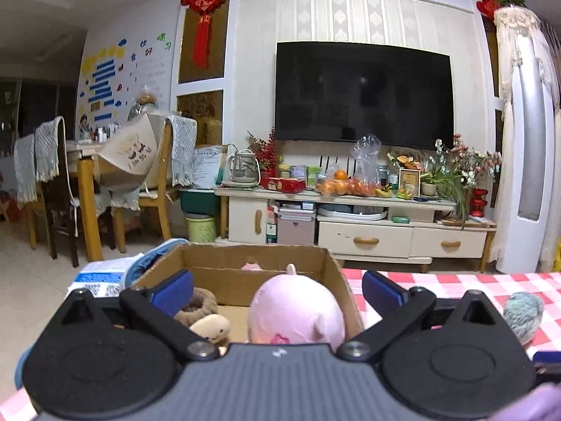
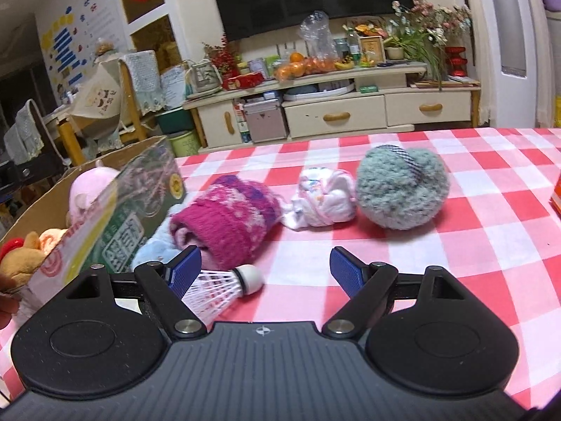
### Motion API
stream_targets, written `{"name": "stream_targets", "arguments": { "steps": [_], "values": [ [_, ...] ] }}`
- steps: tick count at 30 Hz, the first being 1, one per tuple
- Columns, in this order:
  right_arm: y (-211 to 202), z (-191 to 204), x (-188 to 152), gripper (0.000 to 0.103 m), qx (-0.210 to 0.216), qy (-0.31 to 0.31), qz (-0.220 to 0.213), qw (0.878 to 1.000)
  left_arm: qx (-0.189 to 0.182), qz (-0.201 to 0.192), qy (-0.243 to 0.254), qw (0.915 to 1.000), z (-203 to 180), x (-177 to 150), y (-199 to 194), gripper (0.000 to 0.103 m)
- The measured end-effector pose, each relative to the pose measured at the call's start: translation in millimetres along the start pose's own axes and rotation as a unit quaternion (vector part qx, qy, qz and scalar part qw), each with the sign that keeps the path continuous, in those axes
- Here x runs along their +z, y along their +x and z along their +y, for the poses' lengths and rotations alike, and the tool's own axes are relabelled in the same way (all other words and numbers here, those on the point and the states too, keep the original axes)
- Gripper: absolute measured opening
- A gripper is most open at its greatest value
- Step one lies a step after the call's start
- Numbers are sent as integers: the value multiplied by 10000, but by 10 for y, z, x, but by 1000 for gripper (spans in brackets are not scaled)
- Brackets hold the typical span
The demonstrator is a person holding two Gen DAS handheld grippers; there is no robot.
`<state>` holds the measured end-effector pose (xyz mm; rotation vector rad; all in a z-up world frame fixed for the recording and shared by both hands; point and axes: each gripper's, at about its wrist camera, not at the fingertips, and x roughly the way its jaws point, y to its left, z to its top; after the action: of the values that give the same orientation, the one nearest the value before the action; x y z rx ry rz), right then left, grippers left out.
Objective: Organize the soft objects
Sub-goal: 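Move both tools back from the box over the remaining toys, then grasp the pink knitted hat with the left gripper while the right grasps the green fuzzy ball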
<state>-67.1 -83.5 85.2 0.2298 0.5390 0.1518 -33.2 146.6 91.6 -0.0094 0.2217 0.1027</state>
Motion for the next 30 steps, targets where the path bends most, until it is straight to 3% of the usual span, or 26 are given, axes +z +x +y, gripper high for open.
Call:
{"name": "stream_targets", "arguments": {
  "steps": [9,14,23,30],
  "values": [
    [-10,-241,-30,101,-232,292,-72,9993,520,14,276,9983,174,51,67,101],
    [-14,-337,-17,101,-383,412,-175,9983,459,122,263,9985,143,87,69,101],
    [125,-514,5,103,-671,679,-219,9952,-119,-69,310,9994,-178,149,-108,102],
    [212,-609,11,103,-751,725,-233,9943,-806,401,706,9934,-571,94,-55,102]
  ]
}}
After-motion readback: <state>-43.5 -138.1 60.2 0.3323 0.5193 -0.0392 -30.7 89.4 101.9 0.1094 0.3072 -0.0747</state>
